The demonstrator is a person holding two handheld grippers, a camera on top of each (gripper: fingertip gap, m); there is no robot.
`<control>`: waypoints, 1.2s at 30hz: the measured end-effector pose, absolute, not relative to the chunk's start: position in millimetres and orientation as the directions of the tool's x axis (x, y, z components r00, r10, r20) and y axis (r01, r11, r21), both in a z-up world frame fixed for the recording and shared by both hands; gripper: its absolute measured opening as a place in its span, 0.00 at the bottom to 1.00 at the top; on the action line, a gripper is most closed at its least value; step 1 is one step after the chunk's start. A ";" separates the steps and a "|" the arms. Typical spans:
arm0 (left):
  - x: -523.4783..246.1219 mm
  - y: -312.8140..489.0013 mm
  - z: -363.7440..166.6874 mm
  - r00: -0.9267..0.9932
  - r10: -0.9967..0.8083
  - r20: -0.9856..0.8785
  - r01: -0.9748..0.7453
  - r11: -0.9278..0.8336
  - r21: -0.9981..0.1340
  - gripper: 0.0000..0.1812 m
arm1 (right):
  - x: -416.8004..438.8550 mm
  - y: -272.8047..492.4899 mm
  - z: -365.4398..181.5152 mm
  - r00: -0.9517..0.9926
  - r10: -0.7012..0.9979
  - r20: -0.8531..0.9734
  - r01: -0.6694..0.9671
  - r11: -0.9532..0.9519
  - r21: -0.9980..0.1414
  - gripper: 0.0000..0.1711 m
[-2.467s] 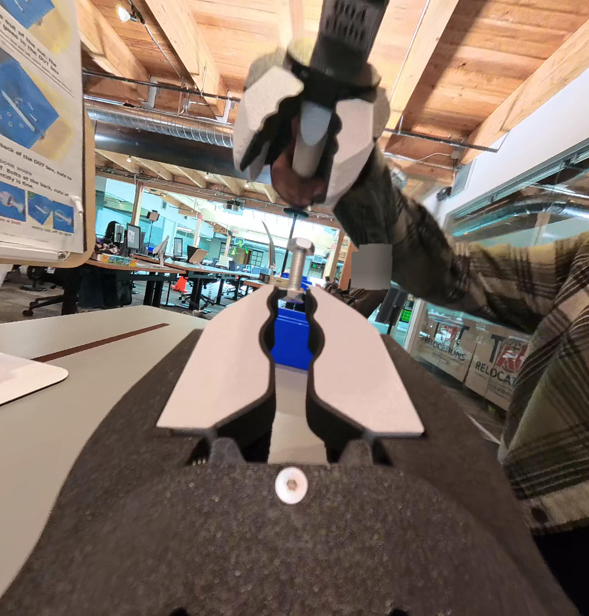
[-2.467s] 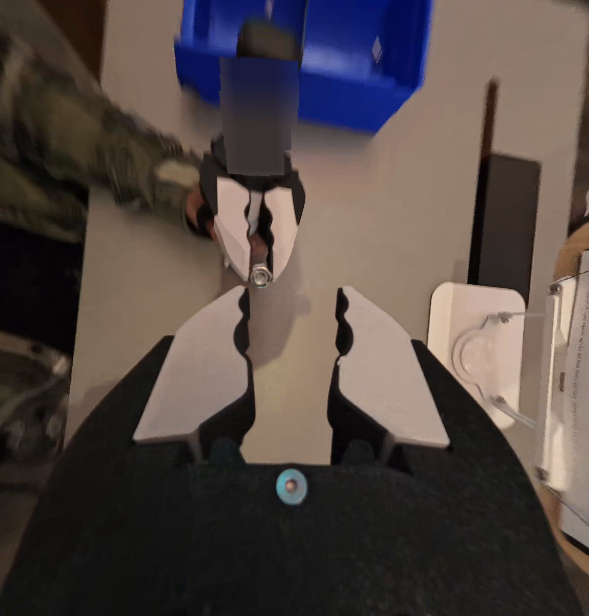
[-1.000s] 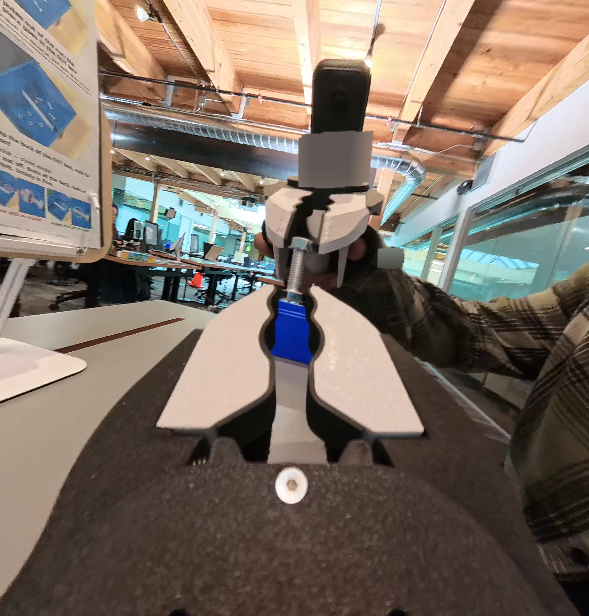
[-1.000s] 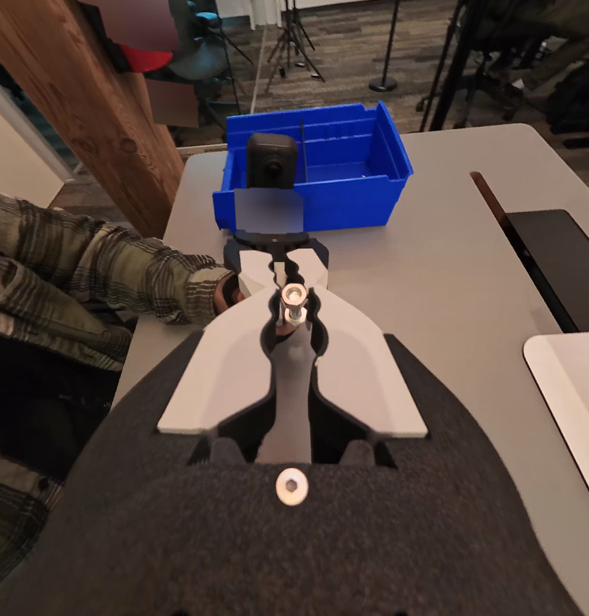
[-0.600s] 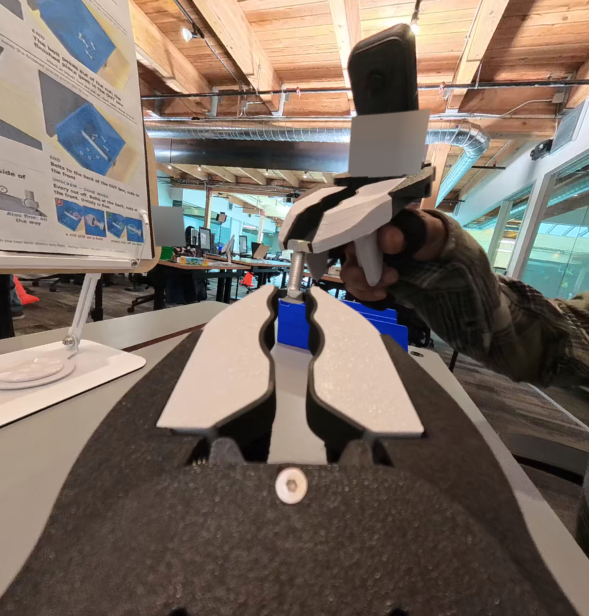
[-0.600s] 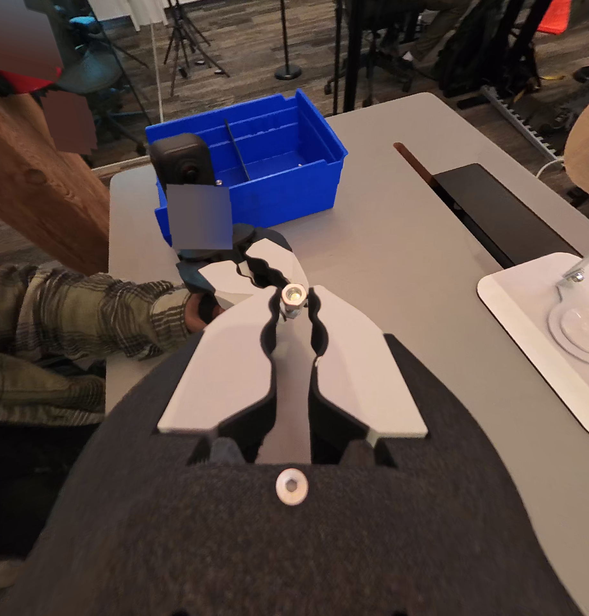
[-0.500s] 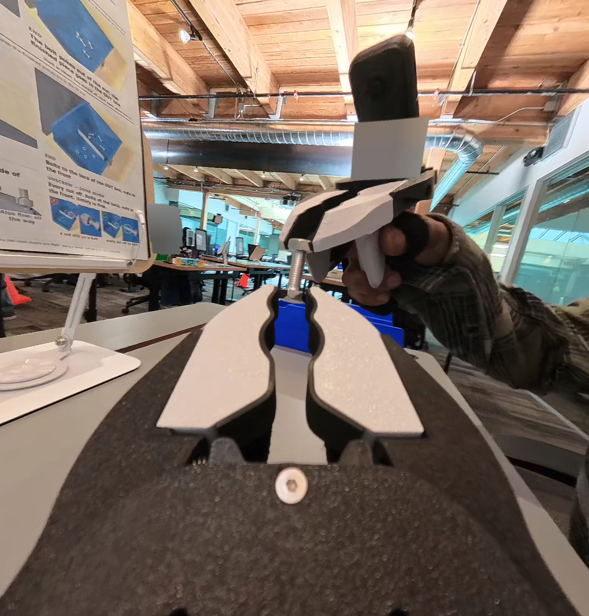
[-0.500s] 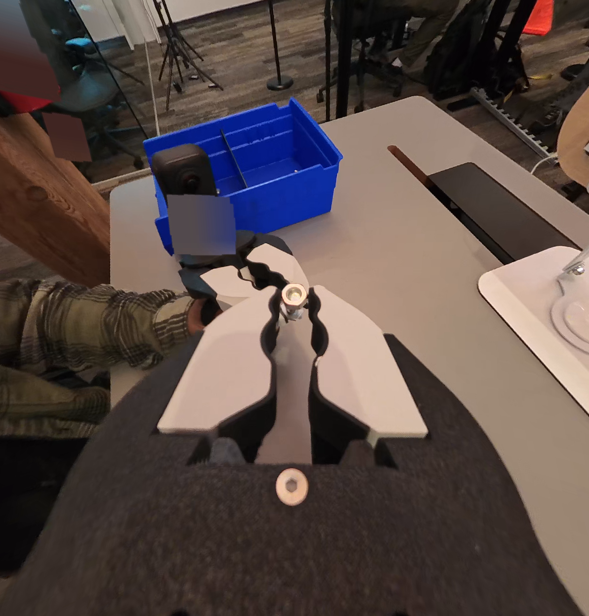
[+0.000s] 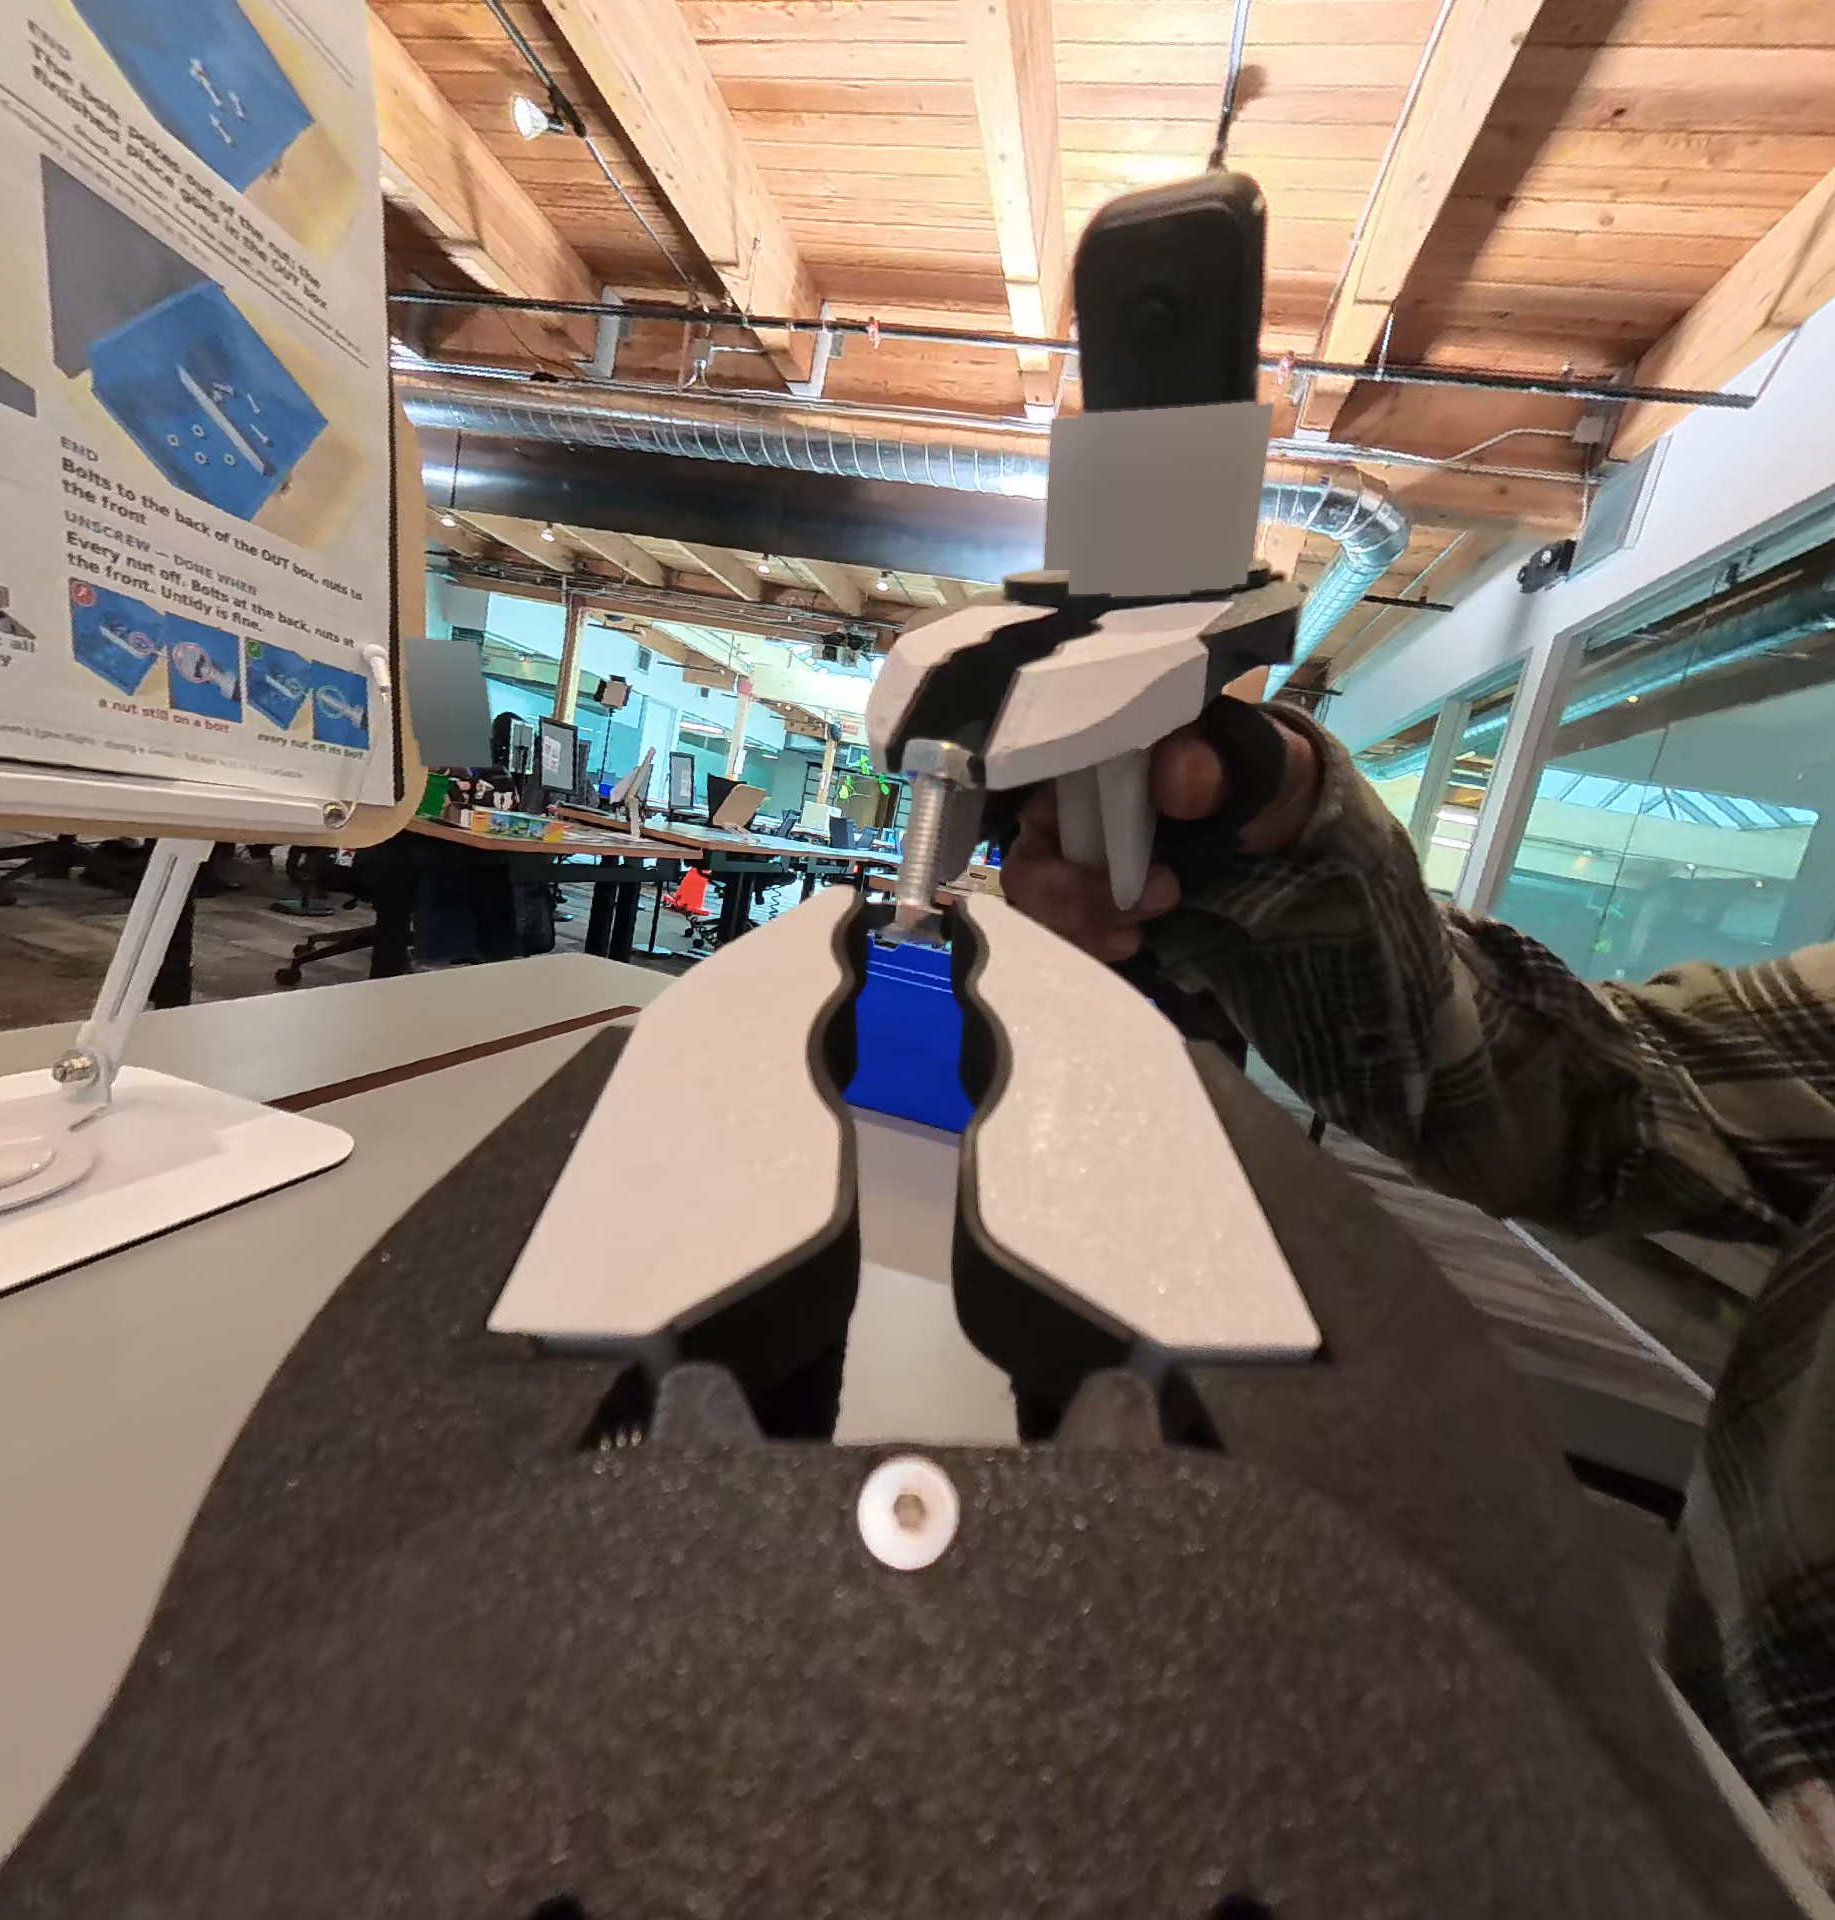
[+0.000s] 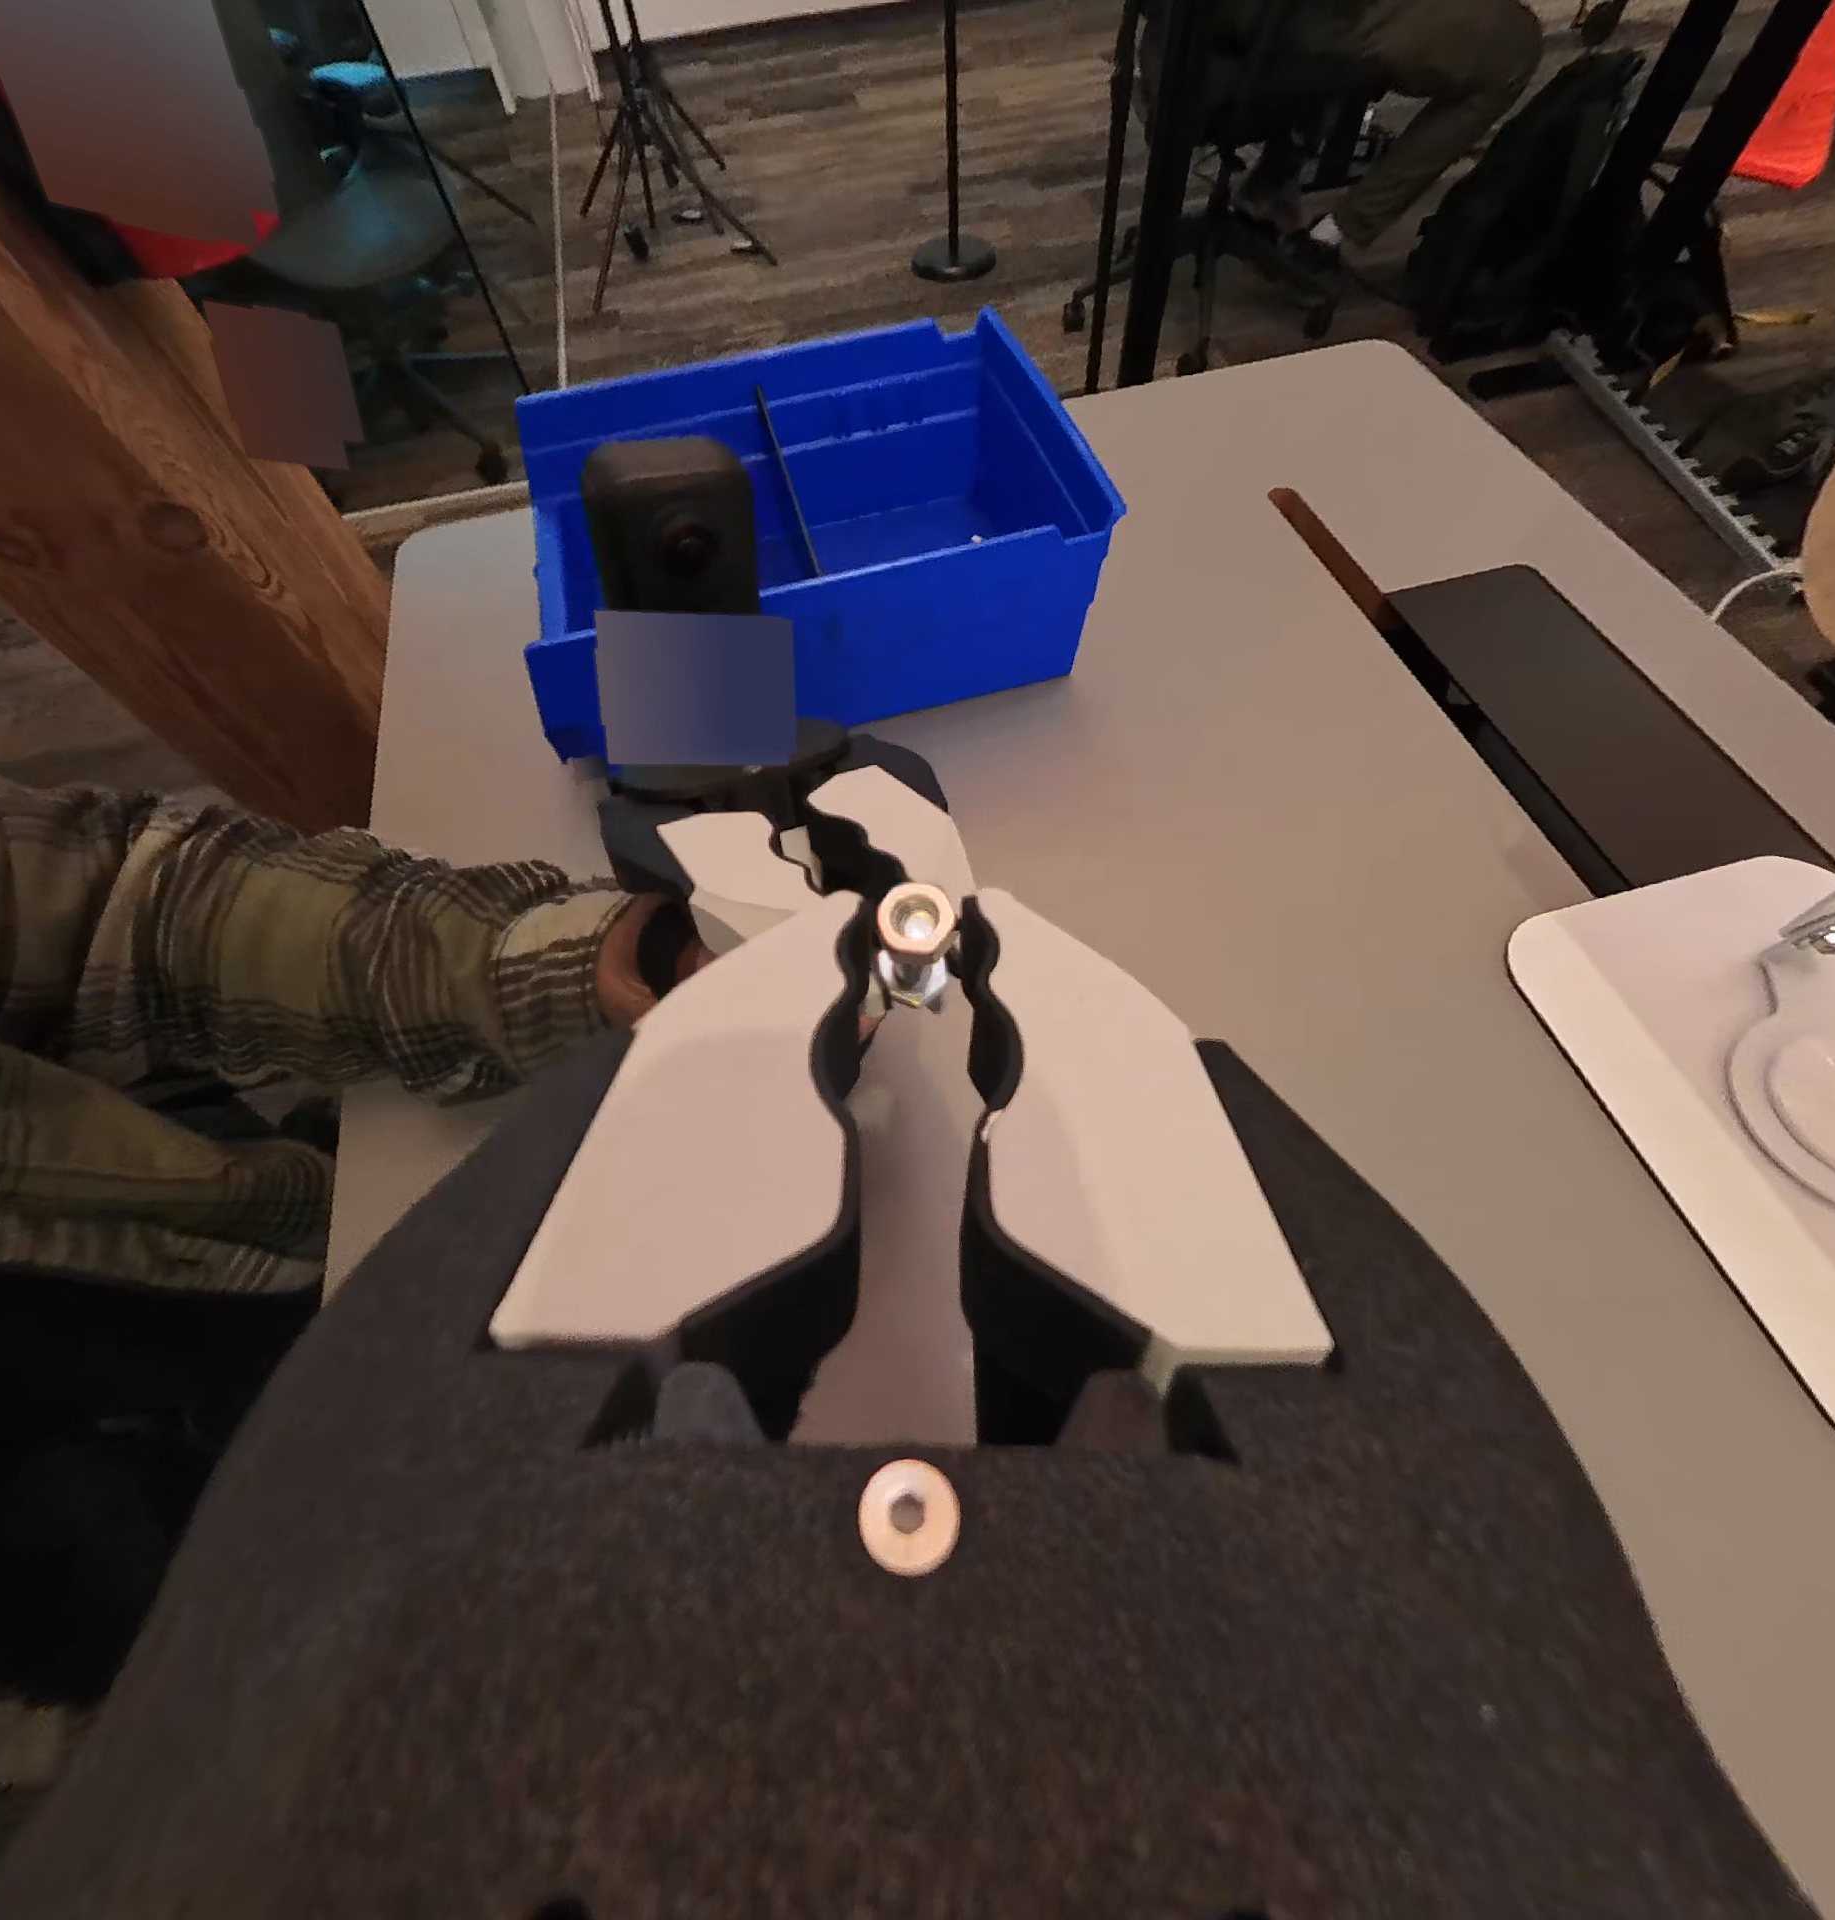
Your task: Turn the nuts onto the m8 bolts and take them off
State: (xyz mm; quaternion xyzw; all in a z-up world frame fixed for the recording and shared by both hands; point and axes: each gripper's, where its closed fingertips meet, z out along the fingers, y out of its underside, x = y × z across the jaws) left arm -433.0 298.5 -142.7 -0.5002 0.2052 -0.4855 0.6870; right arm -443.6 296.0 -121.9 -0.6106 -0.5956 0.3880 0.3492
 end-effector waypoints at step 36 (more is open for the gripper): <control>-426.2 294.3 -139.6 0.446 -0.876 0.184 0.443 0.037 -0.896 0.08 | -437.0 290.7 -121.5 -0.140 0.982 -0.131 0.453 -0.054 -0.890 0.11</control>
